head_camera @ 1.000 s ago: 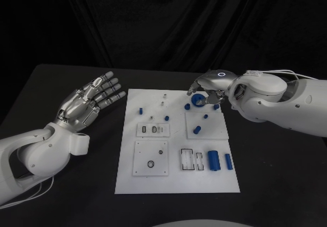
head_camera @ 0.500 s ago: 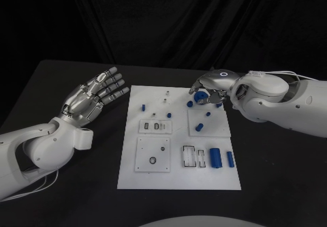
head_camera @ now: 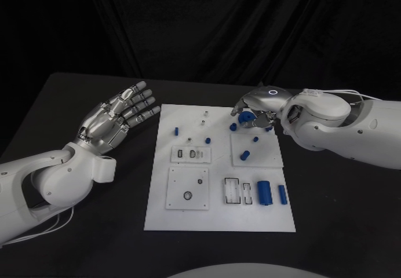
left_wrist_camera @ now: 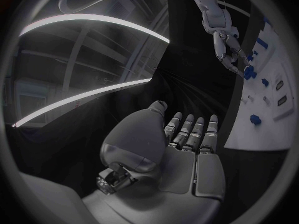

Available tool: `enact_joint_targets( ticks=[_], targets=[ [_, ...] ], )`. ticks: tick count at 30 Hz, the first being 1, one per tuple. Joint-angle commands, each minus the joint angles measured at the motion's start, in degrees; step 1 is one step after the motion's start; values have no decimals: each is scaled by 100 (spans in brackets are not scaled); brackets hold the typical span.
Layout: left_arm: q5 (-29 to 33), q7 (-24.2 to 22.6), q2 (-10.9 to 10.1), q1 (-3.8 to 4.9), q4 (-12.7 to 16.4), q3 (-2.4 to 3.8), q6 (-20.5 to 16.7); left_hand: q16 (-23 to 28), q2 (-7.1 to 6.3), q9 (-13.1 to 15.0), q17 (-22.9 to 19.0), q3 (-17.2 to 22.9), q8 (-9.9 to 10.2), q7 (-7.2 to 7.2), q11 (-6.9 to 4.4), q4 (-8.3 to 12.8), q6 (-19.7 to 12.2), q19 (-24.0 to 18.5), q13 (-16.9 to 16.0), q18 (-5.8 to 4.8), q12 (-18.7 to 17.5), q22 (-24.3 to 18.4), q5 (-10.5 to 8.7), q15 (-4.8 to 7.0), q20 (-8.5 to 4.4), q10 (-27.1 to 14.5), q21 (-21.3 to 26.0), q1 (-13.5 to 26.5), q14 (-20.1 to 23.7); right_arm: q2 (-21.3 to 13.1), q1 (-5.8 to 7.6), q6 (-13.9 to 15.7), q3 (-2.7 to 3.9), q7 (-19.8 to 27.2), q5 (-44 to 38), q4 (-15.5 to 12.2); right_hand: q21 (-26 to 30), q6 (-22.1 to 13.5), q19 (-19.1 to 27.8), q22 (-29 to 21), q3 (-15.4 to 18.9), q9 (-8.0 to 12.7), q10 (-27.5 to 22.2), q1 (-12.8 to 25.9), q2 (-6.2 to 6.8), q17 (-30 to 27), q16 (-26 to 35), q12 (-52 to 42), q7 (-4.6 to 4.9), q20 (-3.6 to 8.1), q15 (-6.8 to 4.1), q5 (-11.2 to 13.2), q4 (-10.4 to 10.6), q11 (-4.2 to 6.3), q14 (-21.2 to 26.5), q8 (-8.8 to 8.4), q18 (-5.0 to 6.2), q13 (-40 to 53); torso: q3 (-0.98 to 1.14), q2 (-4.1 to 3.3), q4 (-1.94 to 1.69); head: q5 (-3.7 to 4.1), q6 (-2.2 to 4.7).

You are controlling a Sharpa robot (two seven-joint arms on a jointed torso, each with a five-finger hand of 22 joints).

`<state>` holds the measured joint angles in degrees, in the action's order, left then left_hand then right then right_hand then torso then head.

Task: Assemble the parts on the task board

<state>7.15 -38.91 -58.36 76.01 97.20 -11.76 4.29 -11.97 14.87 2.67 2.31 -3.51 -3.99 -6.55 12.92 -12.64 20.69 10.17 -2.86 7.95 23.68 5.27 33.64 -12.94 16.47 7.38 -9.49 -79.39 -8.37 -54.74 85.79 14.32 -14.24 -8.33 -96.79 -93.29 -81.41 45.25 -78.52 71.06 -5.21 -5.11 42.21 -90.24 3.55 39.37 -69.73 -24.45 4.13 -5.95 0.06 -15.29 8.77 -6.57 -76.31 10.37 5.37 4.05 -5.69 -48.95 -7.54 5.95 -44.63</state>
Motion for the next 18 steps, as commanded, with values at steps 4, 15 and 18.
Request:
enact_joint_targets(
  ticks=[4, 15, 18],
  targets=[
    [21, -1417, 25, 7, -25, -5, 129, -35, 1, 7, 3, 48, -36, -6, 35, 12, 54, -48, -4, -77, -9, -9, 30, -35, 14, 10, 33, -44, 18, 41, -63, 129, 2, 92, -51, 39, -1, 48, -22, 23, -43, -12, 66, 4, -28, 56, -39, -19, 20, -37, 3, -28, 5, 2, -46, -30, -106, 0, -16, 5, 6, -13, -13],
    [21, -1406, 33, 6, -42, -14, 142, -40, 4, 8, 3, 68, -36, -15, 45, 24, 62, -53, -4, -81, -13, -10, 31, -42, 16, 8, 34, -48, 20, 98, -185, 237, 2, 157, -51, 124, -14, 159, -46, 68, -125, -34, 191, 13, -24, 193, -104, 13, 90, -46, 14, 11, 22, 4, -104, -25, -113, -11, -13, 5, 7, -30, -32],
    [21, -1392, 35, 6, -46, -14, 147, -40, 4, 8, 3, 68, -36, -15, 45, 24, 62, -53, -4, -81, -13, -10, 31, -42, 16, 8, 34, -48, 20, 118, -202, 271, 2, 167, -51, 143, -21, 225, -60, 93, -191, -45, 249, -17, -29, 227, -120, 41, 90, -54, 22, 16, 18, 3, -118, -21, -118, -18, -13, 7, 8, -31, -42]
  ],
)
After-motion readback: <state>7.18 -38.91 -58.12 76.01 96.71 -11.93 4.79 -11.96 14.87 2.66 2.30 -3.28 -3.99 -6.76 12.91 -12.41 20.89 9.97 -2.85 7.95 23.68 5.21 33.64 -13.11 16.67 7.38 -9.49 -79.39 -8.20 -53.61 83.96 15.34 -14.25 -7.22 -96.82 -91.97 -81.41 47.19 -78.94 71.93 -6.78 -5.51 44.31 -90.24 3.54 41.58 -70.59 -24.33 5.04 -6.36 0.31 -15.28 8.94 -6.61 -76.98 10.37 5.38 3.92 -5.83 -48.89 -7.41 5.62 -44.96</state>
